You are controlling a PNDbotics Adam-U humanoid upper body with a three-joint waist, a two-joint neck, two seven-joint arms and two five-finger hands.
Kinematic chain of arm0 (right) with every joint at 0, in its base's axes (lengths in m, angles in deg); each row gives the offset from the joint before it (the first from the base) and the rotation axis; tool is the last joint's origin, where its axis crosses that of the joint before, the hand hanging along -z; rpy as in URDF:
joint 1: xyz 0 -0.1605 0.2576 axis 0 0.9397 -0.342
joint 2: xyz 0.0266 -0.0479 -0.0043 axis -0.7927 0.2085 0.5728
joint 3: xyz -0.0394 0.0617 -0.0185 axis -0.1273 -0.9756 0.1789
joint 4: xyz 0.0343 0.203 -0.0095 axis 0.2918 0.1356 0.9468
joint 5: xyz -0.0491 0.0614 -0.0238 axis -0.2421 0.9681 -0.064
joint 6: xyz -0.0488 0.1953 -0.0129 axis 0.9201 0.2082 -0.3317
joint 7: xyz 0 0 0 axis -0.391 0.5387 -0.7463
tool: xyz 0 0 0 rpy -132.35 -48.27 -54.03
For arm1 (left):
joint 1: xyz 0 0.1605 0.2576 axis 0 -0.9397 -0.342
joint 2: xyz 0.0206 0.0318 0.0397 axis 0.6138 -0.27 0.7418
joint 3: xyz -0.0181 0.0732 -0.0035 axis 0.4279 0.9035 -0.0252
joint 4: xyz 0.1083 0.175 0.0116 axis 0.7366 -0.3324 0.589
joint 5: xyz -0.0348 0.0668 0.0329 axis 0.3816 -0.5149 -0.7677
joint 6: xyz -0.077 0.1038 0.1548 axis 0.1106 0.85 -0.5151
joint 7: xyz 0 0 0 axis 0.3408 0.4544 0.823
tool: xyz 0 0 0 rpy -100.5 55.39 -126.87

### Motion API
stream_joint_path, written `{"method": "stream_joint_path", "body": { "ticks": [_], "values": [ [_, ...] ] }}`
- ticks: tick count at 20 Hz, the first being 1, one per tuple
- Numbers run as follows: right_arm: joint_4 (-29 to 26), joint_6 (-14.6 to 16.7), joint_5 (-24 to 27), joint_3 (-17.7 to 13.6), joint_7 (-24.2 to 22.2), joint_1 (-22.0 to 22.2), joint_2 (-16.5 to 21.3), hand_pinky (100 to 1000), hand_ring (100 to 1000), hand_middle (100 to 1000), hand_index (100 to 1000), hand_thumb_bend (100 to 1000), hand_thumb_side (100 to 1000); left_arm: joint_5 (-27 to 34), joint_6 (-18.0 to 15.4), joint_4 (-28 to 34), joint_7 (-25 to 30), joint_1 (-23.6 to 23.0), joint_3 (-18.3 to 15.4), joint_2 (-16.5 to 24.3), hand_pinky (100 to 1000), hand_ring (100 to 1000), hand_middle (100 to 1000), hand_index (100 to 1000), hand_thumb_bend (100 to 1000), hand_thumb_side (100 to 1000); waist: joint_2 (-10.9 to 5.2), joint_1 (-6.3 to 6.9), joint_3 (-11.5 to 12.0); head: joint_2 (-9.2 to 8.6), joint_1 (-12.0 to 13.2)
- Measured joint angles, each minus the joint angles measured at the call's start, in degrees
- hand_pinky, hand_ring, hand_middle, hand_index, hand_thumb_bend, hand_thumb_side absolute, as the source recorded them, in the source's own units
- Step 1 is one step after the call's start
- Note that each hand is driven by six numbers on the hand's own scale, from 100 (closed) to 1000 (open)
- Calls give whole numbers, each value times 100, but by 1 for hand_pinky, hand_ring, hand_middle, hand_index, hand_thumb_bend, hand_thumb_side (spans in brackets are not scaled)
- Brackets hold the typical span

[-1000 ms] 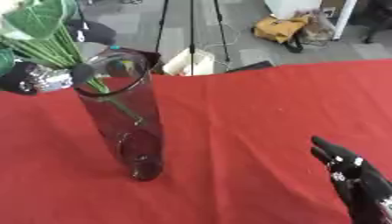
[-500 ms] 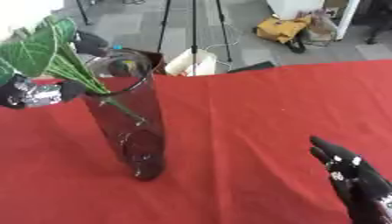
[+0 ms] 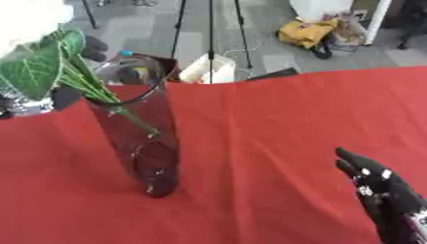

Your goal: Arrange flowers into the vase.

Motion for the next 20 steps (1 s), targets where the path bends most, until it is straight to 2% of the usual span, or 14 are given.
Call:
{"method": "stream_joint_path", "body": {
  "ticks": [5, 15, 20],
  "values": [
    [0, 9, 11, -28, 9, 2, 0, 995, 1000, 100, 896, 100, 1000, 3, 33, 3, -60, -160, -85, 106, 1000, 1000, 1000, 1000, 212, 1000, -1, -27, 21, 44, -16],
    [0, 66, 20, -32, 65, 47, 0, 993, 1000, 100, 895, 100, 1000, 14, 101, 34, -157, -538, -237, 320, 1000, 1000, 1000, 1000, 188, 1000, -11, -104, 93, 170, -207],
    [0, 94, 21, -54, 93, 48, -2, 993, 1000, 100, 895, 100, 1000, 37, 203, 123, -252, -939, -382, 483, 1000, 1000, 1000, 1000, 123, 1000, -17, -164, 187, 198, -247]
  ]
}}
